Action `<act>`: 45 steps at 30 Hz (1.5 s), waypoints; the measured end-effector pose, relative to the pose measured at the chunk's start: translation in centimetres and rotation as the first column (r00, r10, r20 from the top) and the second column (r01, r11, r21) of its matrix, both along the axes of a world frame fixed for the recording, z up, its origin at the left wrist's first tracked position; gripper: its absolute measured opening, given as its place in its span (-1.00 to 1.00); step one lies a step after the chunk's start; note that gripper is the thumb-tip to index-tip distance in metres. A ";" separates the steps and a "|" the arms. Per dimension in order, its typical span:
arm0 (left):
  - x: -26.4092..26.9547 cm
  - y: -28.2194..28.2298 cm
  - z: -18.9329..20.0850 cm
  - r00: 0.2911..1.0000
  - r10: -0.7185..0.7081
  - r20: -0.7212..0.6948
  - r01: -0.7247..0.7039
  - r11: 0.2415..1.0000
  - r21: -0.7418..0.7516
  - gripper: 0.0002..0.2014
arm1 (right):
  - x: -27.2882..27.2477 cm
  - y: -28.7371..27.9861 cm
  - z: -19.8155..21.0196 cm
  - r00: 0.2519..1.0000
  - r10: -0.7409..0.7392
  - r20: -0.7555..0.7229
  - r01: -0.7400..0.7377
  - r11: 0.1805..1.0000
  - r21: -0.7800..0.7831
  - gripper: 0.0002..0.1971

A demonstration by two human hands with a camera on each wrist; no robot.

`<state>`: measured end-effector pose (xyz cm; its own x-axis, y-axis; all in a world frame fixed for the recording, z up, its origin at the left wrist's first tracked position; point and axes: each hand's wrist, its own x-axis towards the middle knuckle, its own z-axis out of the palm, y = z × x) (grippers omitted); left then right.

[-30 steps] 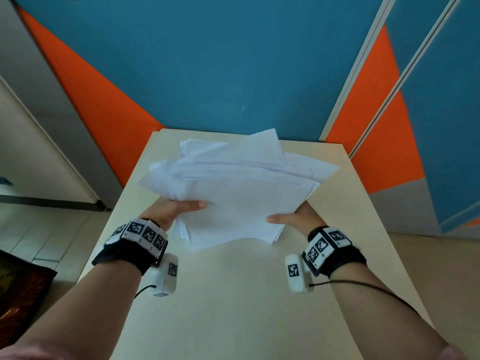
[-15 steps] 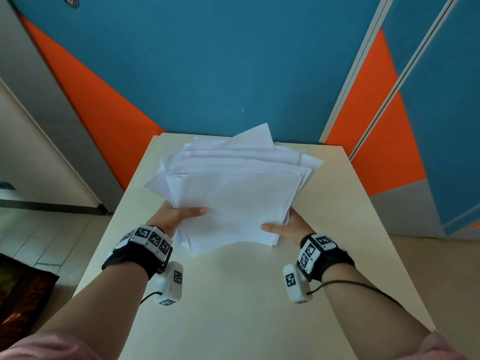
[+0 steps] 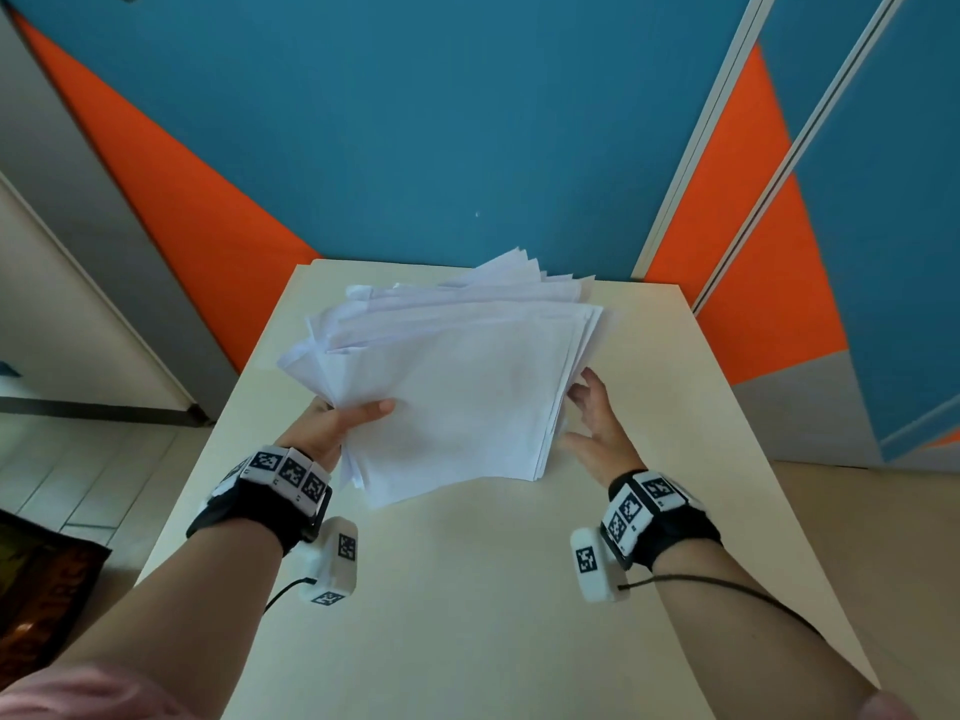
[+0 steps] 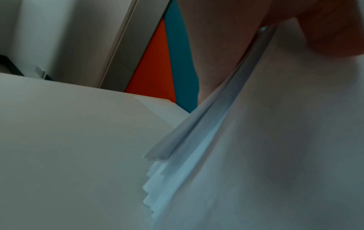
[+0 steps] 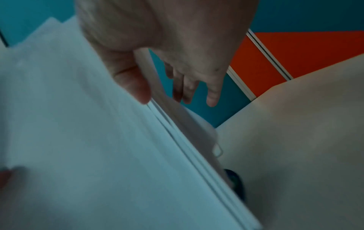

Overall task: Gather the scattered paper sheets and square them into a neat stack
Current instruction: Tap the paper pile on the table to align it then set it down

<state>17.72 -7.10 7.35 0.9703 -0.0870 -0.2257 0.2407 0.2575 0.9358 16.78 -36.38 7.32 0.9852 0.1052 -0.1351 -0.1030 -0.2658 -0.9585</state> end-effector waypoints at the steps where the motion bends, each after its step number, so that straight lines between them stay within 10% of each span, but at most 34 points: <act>1: 0.1 0.0 0.1 1.000 -0.008 -0.001 0.008 1.000 0.004 -0.13 | 0.5 0.3 0.4 1.000 0.008 0.003 -0.009 0.998 0.055 -0.20; 10: 1.6 -1.7 2.8 0.989 0.129 0.077 -0.133 0.990 0.049 -0.12 | 1.9 4.2 3.5 0.968 -0.250 -0.002 0.243 0.939 0.245 -0.85; 18: 1.1 -0.8 3.5 0.996 0.015 0.085 -0.025 0.992 0.126 -0.12 | 1.7 1.8 3.8 0.996 -0.080 0.027 0.070 0.962 0.263 -0.52; 40: -2.2 -3.1 2.7 0.956 0.159 0.248 -0.161 0.987 -0.013 -0.62 | -0.8 2.2 4.6 0.965 -0.245 0.098 0.218 0.949 0.227 -0.76; 45: -3.0 -2.7 2.4 0.970 0.067 0.233 -0.074 0.997 0.023 -0.36 | -1.7 0.6 3.0 0.988 -0.148 -0.045 0.154 0.972 0.177 -0.50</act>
<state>14.76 -9.84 9.71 0.9999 -0.0129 0.0050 -0.0018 0.2356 0.9719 15.03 -35.81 10.37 0.9872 -0.0194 -0.1584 -0.1594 -0.0687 -0.9848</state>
